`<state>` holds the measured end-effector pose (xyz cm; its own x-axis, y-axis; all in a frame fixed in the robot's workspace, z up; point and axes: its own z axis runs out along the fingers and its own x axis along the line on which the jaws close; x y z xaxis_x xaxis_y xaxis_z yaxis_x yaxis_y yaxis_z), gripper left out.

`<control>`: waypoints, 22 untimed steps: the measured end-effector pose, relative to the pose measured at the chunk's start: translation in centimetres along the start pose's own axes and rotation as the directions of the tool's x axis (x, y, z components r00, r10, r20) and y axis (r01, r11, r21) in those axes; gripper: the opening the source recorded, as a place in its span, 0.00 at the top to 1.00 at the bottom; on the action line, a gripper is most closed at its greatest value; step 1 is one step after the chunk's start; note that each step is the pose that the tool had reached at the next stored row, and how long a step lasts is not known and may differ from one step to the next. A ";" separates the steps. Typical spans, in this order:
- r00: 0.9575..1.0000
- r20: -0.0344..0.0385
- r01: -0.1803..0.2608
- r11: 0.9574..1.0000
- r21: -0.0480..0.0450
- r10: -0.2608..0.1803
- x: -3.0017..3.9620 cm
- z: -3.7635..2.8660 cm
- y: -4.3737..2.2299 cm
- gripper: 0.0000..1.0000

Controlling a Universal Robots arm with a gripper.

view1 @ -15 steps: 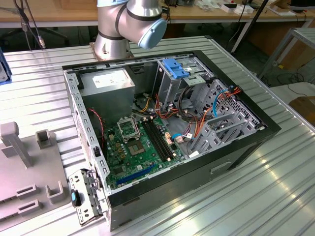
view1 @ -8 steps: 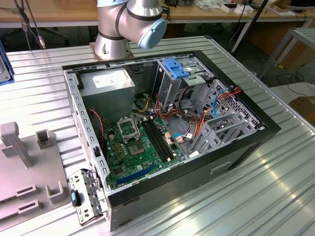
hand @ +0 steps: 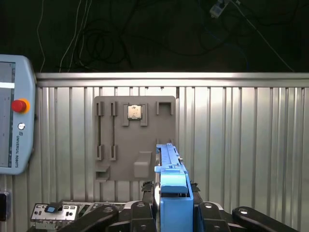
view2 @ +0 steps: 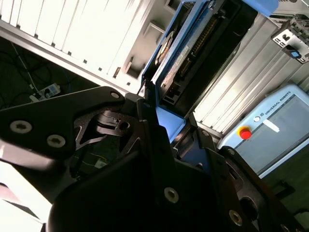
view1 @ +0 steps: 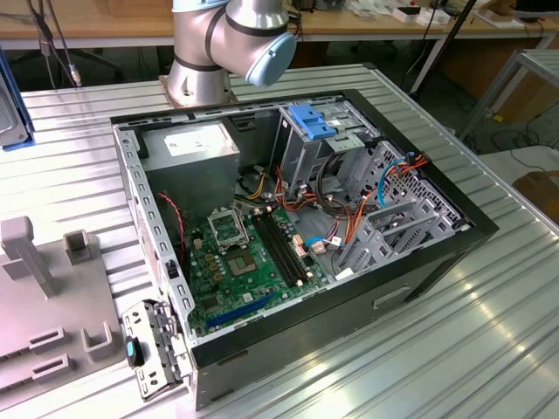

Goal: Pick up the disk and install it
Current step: 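Pick up the disk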

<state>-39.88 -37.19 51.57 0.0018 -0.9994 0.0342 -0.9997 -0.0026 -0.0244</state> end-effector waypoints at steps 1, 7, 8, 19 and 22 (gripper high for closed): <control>1.000 0.000 0.000 1.000 0.000 0.000 0.00 0.00 -0.11 0.63; 1.000 0.000 0.000 1.000 0.000 0.000 0.00 0.02 -0.65 0.63; 1.000 0.000 0.000 1.000 0.000 0.000 0.00 0.02 -0.71 0.63; 1.000 0.000 0.000 1.000 0.000 0.000 0.00 0.06 -1.85 0.63; 1.000 0.000 0.000 1.000 0.000 0.000 0.00 0.07 -2.14 0.63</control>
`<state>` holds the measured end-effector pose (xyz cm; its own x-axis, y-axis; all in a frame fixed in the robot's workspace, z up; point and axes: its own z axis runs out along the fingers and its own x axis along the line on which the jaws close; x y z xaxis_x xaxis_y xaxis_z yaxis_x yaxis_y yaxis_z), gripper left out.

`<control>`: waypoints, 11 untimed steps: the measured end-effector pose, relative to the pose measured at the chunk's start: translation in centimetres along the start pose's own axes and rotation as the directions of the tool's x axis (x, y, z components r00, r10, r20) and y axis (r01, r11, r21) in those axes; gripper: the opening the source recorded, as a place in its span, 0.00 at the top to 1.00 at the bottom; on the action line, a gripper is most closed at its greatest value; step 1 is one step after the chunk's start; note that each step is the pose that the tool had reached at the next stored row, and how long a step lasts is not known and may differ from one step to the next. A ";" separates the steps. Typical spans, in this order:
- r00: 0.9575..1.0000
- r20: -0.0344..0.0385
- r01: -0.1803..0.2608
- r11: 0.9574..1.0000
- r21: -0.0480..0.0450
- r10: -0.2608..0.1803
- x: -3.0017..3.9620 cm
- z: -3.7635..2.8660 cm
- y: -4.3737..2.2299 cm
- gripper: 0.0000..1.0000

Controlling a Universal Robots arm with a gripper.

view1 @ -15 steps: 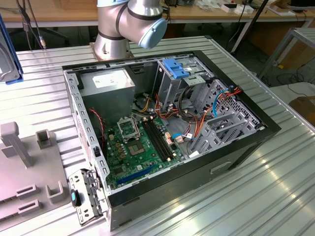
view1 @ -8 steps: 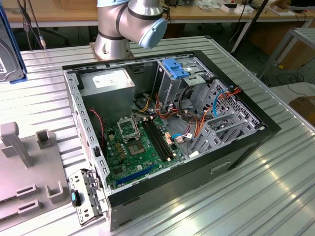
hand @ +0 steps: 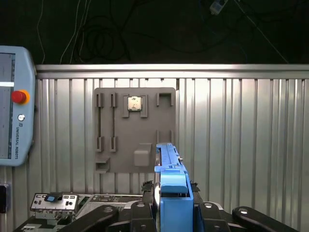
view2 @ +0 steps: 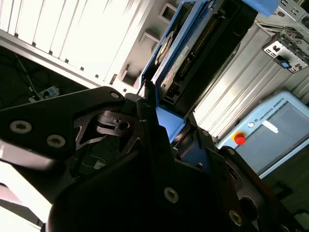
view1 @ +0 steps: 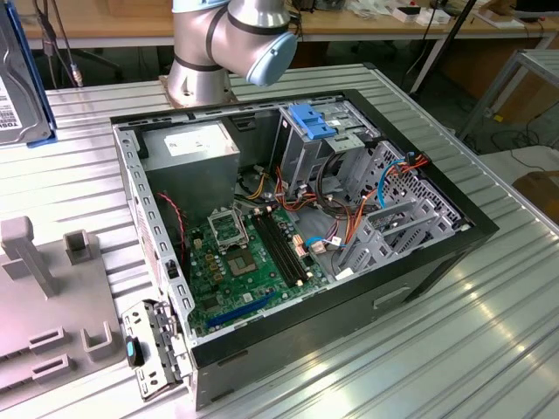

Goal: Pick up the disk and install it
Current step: 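Pick up the disk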

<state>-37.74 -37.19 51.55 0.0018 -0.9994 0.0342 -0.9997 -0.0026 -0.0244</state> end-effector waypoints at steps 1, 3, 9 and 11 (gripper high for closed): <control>1.000 0.000 0.000 1.000 0.000 0.000 0.00 0.01 -0.20 0.63; 1.000 0.000 0.000 1.000 0.000 0.000 0.00 0.02 -0.48 0.63; 1.000 0.000 0.000 1.000 0.000 0.000 0.00 0.04 -1.32 0.63; 1.000 0.000 0.000 1.000 0.000 0.000 0.00 0.05 -1.57 0.63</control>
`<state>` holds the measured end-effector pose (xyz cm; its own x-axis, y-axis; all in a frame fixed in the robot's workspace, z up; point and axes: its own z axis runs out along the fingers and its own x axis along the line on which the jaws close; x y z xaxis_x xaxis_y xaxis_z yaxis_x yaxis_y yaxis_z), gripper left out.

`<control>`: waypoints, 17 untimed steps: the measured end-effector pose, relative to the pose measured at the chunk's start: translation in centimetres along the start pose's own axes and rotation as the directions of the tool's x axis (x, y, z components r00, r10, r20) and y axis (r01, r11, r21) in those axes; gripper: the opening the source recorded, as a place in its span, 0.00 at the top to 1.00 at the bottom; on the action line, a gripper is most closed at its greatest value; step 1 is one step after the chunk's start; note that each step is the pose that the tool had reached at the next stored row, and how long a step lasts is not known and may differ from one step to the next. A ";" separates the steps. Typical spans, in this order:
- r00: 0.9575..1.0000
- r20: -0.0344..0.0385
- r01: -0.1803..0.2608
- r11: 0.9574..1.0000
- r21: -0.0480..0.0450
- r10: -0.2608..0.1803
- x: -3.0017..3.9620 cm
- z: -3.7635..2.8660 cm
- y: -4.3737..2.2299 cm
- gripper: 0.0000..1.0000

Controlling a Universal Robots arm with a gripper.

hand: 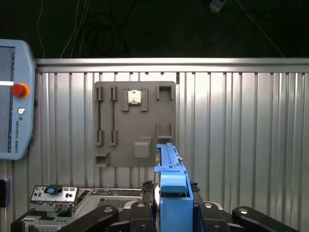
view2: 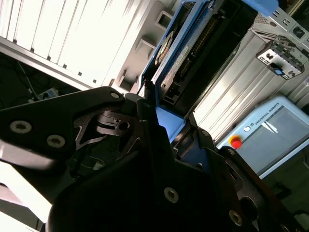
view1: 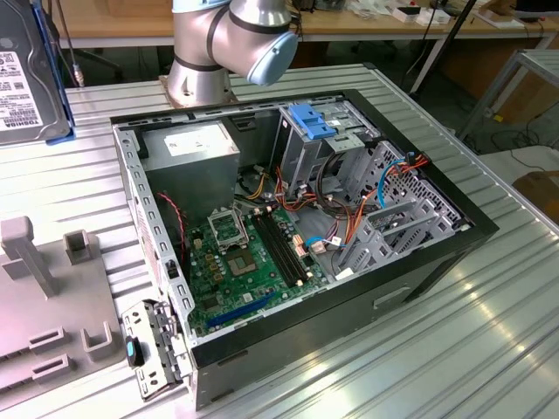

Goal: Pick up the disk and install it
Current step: 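Pick up the disk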

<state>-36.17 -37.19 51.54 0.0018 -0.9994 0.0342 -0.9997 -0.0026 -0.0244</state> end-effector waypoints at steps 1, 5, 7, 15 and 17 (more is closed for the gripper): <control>1.000 0.000 0.000 1.000 0.000 0.000 0.00 0.00 -0.13 0.63; 1.000 0.000 0.000 1.000 0.000 0.000 0.00 0.02 -0.66 0.63; 1.000 0.000 0.000 1.000 0.000 0.000 0.00 0.02 -0.81 0.63; 1.000 0.000 0.000 1.000 0.000 0.000 0.00 0.05 -1.82 0.63; 1.000 0.000 0.000 1.000 0.000 0.000 0.00 0.06 -2.04 0.63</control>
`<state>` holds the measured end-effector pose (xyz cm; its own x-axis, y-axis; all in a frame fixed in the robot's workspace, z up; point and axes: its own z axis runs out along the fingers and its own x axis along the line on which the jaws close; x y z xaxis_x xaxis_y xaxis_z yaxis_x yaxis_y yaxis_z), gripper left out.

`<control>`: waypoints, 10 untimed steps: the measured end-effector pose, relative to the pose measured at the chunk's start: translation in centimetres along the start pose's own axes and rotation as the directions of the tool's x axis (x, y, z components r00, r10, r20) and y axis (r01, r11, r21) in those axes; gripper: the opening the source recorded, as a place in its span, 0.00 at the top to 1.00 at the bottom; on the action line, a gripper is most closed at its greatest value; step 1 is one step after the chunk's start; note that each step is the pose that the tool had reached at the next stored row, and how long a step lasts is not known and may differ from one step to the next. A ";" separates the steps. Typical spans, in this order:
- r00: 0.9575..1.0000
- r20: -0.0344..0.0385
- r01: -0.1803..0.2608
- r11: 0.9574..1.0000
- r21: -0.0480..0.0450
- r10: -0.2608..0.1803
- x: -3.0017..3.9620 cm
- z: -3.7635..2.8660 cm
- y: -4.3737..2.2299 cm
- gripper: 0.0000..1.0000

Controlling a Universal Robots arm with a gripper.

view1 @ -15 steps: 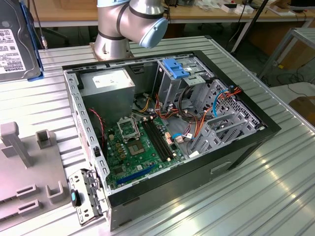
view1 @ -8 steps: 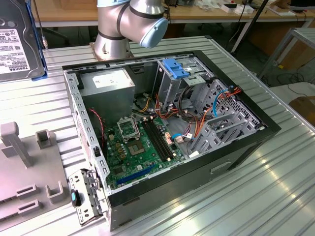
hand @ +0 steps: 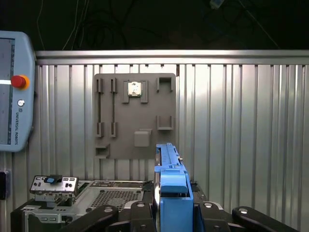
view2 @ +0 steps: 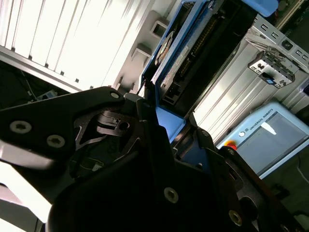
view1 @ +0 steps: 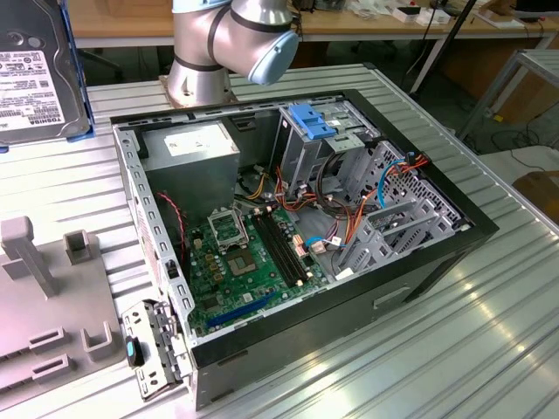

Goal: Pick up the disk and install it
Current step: 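Pick up the disk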

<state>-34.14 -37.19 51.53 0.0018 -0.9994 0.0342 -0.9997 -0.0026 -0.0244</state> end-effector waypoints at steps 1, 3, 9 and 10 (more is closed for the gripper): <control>1.000 0.000 0.000 1.000 0.000 0.000 0.00 0.00 -0.15 0.63; 1.000 0.000 0.000 1.000 0.000 0.000 0.00 0.01 -0.31 0.63; 1.000 0.000 0.000 1.000 0.000 0.000 0.01 0.10 -3.25 0.63; 1.000 0.000 0.000 1.000 0.000 0.000 0.01 0.10 -3.39 0.63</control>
<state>-30.75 -37.19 51.51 0.0018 -0.9994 0.0342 -0.9997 -0.0026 -0.0244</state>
